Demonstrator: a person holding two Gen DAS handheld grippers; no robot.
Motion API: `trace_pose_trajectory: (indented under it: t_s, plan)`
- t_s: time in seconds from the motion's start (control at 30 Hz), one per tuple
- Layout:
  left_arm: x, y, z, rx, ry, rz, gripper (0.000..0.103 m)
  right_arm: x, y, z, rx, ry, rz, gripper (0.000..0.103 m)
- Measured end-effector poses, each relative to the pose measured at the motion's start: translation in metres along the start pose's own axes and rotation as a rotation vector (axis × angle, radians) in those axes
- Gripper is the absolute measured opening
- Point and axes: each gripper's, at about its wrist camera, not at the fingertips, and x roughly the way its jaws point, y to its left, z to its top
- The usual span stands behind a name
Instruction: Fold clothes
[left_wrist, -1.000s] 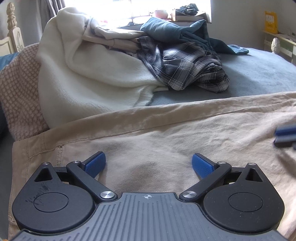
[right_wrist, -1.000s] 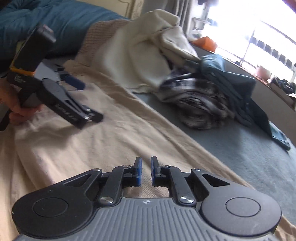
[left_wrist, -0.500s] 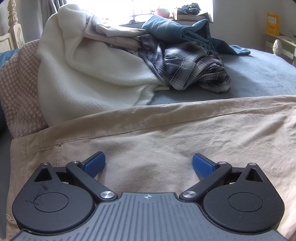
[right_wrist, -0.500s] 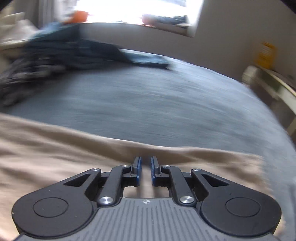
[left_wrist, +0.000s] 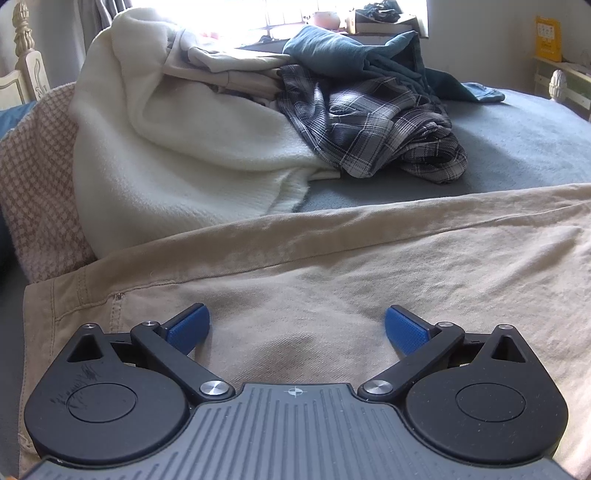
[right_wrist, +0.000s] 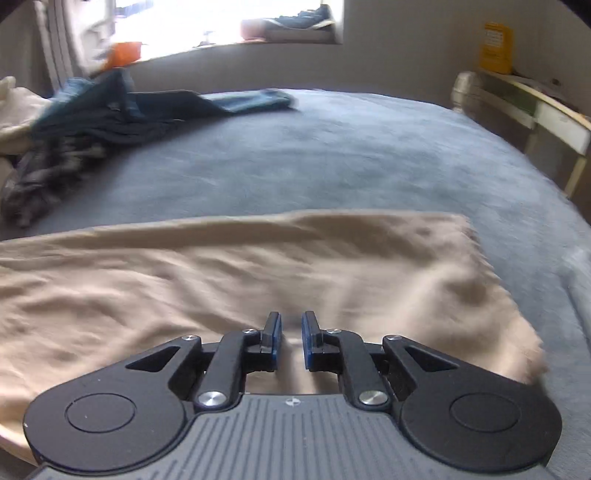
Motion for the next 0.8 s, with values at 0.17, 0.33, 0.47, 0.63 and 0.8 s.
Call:
trace_pose_trajectory:
  t_s: [0.17,0.33,0.47,0.63,0.8]
  plan:
    - [0.001,-0.002,0.000,0.003,-0.001,0.009,0.103,-0.015,-0.066,-0.006,0.195,-0.019,-0.184,0.012]
    - [0.000,-0.003,0.001,0.001,-0.001,0.022,0.103,-0.048,-0.011,-0.003,0.056,-0.049,0.060,0.012]
    - [-0.001,-0.004,0.002,-0.001,-0.001,0.031,0.103,-0.056,0.061,-0.019,-0.228,0.035,0.277,0.016]
    - [-0.012,0.001,0.004,0.031,-0.026,0.057,0.102,-0.046,0.035,-0.041,-0.243,0.090,0.117,0.020]
    - [-0.027,0.017,0.003,0.019,-0.032,0.045,0.102,-0.055,-0.016,-0.030,-0.063,0.122,-0.126,0.023]
